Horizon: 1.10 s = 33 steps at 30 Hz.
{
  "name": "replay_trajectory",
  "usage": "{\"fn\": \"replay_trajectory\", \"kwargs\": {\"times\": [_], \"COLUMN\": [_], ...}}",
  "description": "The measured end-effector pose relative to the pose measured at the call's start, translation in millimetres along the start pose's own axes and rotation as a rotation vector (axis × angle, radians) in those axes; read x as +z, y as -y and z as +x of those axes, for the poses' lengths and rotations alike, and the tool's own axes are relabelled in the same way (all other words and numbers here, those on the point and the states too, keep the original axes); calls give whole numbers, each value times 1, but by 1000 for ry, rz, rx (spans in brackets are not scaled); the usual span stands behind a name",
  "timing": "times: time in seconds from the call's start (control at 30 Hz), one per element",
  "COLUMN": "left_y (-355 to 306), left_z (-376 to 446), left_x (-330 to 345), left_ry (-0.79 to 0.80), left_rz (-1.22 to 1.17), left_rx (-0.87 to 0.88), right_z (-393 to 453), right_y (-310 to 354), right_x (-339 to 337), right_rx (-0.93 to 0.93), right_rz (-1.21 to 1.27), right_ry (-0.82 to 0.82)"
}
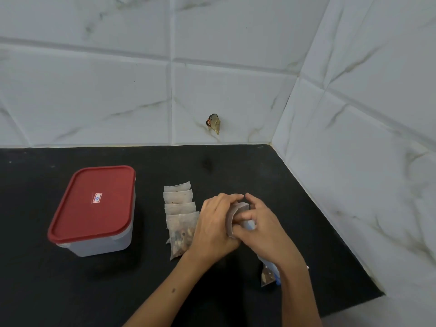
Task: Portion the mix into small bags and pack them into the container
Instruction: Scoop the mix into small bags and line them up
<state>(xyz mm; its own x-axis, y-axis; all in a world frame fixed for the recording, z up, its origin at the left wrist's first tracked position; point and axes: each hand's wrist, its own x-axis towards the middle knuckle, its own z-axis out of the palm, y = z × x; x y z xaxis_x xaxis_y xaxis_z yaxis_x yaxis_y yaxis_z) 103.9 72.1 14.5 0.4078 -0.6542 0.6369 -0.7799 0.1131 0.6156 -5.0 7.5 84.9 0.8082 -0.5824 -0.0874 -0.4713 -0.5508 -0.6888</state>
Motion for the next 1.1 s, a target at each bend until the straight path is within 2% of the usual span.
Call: {"fn": "replay_trajectory", "kwargs": {"times": [0.17,0.4,0.5,0.67,0.77,0.83,0.9,0.93,1.0,1.1], "left_y": [-3,-10,-8,-6,-11,-12,-12,-12,-13,-19], "left_z": [-2,-2,-4,-9,-14,-18,-22,-22,-25,-29], "left_x": [4,5,8,14,21,26,27,26,25,25], "left_ry": [59,84,66,2,8,2,-30,-42,-51,-80], "left_rz": [9,-115,-95,-78,-93,-99,-124,-133,-149,-134], "left_rx": [8,11,8,-25,-57,-84,-127,-153,-212,-360], "right_z": [-3,-5,-7,-13,-17,-20,-24,-26,-29,-32], "right_y": [3,-3,-4,-4,-5,-7,-13,-19,-37,-69], "right_x": [-5,0,-5,-6,-4,-5,-11,-15,-25,-34], "right_rx": [78,-28,14,123,67,8,-13,10,144,518], "right_rz": [-179,2,36,-125,-146,-39,186,267,225,-116], "right_ry": [-8,16,-28,-157,-158,-150,-229,-300,-389,-255]}}
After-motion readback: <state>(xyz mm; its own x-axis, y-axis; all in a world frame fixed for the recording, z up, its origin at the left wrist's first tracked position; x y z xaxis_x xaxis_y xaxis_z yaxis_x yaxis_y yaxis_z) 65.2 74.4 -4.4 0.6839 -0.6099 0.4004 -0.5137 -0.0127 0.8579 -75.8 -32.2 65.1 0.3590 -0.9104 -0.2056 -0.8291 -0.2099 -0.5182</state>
